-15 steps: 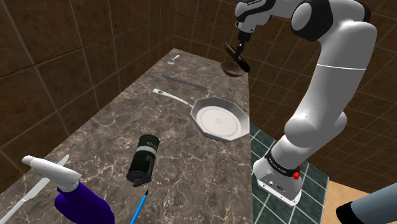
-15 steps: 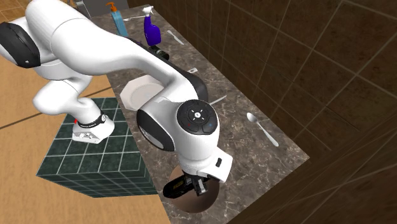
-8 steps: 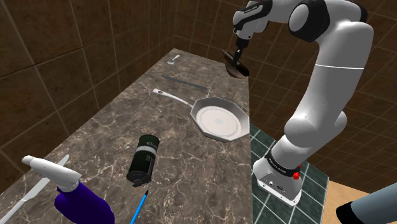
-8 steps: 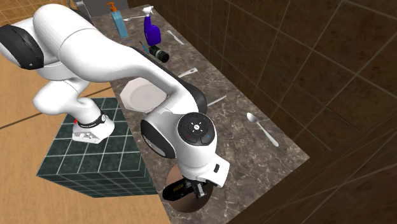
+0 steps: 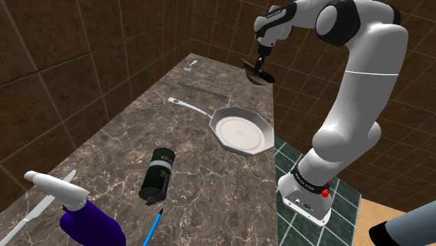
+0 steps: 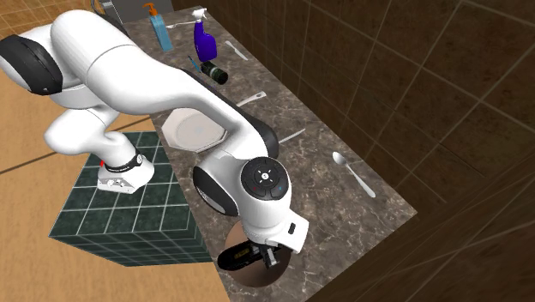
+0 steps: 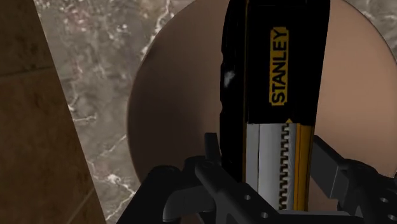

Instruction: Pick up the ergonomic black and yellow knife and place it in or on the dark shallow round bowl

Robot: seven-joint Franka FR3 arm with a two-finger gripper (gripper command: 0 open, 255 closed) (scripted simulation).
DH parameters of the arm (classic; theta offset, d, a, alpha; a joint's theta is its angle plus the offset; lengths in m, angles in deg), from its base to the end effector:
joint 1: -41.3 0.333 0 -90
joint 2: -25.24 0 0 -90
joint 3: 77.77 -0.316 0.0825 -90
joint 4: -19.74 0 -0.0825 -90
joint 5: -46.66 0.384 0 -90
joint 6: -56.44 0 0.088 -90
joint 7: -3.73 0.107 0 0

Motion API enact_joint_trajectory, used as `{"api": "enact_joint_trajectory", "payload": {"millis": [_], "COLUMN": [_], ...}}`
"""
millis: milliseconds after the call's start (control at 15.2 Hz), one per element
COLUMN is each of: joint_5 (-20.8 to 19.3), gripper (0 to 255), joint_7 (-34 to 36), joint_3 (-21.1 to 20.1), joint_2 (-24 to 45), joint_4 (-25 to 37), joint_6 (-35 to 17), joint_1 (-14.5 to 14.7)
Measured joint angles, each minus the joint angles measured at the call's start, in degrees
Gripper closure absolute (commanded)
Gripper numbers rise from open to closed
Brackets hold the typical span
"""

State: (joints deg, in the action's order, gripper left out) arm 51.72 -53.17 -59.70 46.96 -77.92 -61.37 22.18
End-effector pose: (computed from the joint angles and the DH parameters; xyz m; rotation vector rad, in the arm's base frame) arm 0.5345 -0.3754 0.3806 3.0807 0.5018 -0.0505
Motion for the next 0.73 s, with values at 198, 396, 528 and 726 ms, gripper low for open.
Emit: {"api": "enact_joint_trajectory", "payload": {"millis": [198, 396, 528, 726], "joint_5": [-0.02, -0.03, -0.04, -0.39], "gripper": [0, 0, 0, 0], "joint_7": [0.01, -0.02, -0.03, 0.17], "joint_3": [0.02, 0.06, 0.08, 0.25], "joint_2": [0.12, 0.28, 0.25, -0.56], "joint_4": [-0.17, -0.39, -0.33, 2.5], "joint_6": [-0.07, -0.18, -0.06, 3.48], "joint_1": [-0.03, -0.1, -0.11, -0.1]}}
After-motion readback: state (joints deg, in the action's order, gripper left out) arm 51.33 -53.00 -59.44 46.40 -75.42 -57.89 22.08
